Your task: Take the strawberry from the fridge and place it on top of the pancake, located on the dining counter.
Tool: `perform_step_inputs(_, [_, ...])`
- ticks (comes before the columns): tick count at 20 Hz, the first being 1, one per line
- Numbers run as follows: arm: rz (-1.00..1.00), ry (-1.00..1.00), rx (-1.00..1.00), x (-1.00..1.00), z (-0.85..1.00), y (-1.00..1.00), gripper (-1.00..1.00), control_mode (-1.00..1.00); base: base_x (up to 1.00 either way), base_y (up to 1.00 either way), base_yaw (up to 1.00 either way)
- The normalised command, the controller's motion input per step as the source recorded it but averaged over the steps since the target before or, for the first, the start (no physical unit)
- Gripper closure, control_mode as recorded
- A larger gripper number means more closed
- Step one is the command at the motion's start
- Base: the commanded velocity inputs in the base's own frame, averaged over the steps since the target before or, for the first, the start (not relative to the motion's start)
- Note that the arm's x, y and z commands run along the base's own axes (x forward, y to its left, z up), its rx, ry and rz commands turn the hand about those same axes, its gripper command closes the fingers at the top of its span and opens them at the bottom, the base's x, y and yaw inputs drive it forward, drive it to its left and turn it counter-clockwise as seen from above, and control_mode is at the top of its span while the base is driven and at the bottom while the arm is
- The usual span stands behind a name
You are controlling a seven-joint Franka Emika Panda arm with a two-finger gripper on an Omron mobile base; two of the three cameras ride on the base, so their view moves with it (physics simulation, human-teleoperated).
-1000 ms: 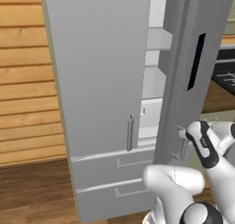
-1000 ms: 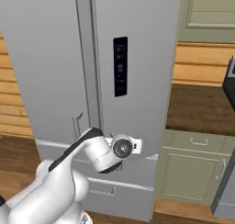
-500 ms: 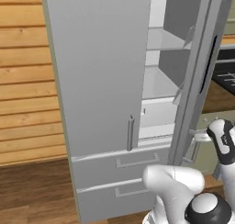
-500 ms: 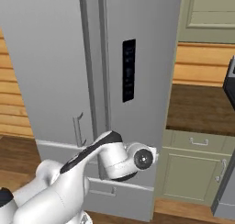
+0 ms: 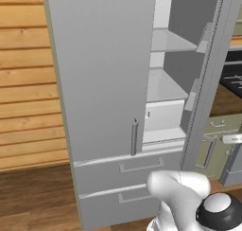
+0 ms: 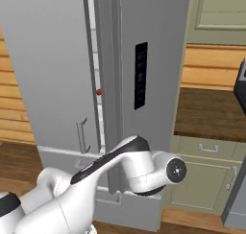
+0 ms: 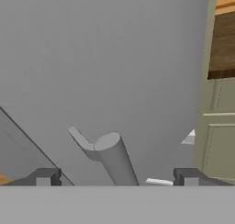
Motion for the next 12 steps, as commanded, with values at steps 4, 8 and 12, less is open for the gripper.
perform_step_inputs(4, [0.0,0.05,0.18,-0.34,0.74,-0.4,-1.0,-1.0,0.0,0.0,0.0])
perform_step_inputs(8, [-0.03,0.07,0.01,-0.84,0.64,0.13,-1.0,-1.0,0.0,0.0,0.0])
perform_step_inputs(12, [-0.1,0.02,-0.15,-1.0,0.55,0.72,-1.0,-1.0,0.0,0.0,0.0])
